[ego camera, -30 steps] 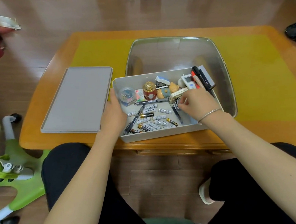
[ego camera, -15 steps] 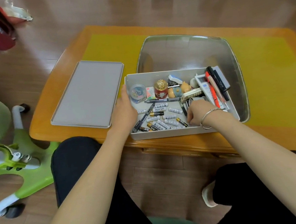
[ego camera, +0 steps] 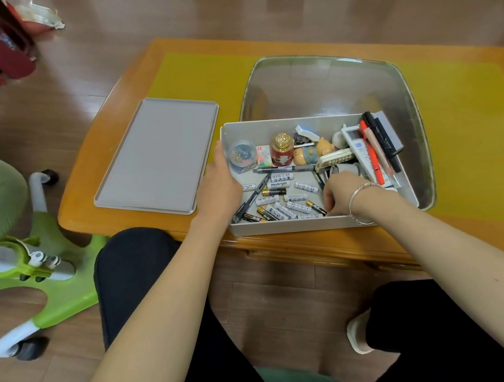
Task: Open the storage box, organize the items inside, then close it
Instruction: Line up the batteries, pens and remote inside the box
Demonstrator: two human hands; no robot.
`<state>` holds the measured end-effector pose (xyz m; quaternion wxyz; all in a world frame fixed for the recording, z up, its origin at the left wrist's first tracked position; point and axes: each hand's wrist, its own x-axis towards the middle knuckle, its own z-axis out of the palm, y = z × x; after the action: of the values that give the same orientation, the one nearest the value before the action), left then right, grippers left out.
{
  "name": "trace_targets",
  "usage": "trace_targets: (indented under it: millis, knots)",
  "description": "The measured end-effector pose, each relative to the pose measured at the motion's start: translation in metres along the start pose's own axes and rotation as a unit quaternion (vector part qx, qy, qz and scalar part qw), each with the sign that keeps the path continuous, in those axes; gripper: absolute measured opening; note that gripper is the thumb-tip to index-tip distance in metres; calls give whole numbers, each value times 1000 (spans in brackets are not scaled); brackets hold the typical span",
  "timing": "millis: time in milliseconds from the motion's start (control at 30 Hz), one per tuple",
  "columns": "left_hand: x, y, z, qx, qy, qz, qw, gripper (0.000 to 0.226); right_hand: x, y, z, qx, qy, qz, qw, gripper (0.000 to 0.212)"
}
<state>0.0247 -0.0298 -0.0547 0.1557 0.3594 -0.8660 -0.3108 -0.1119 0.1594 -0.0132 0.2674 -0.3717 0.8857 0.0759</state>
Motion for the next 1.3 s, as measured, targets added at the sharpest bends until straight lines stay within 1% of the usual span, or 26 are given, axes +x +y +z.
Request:
trace_targets:
  millis: [100,200,367,433,467,567,633,767,833,900,1000,1067,1167,1300]
  knots:
    - [0,1,0,2,-3,-2,1000,78,-1,4,1,3,30,2,1000,7]
    - [-1,0,0,0,-3,-4,1000,78,-7,7,-2,2,55,6,998,2]
    - [-1,0,-1,-27,-6,-8,1000,76,-13,6,-12,28,90,-27,995,11]
    - [-3,1,-2,-40,-9,-10,999,76,-12,1,-15,45,96,-48,993,25]
    - [-3,1,-2,-44,-9,-11,999,76,-9,-2,-16,52,103,-56,992,27]
    - [-4,0,-3,-53,-6,-11,999,75,7,-19,-17,59,155,-73,983,13]
    - [-5,0,-4,-69,-4,-10,998,72,21,-31,-16,30,180,-89,979,8]
    - [-6,-2,-5,-94,-9,-18,995,64,44,-47,-10,-32,169,-91,981,13]
    - [-6,-3,-5,-97,-13,-18,995,62,51,-50,-8,-38,166,-79,982,19]
    - [-7,-4,-5,-100,-17,-20,995,59,55,-51,-7,-40,165,-67,983,18]
    - [-8,-9,-4,-111,-28,-35,993,46,58,-50,-7,-50,167,-49,983,16]
    - [-9,-10,-4,-125,-35,-41,991,39,60,-49,-6,-72,179,-47,980,19]
    - [-11,-11,-5,-155,-42,-52,986,36,62,-48,-7,-112,185,-51,975,24]
    - [-12,-11,-4,-163,-44,-64,984,35,64,-45,-8,-135,181,-55,973,20]
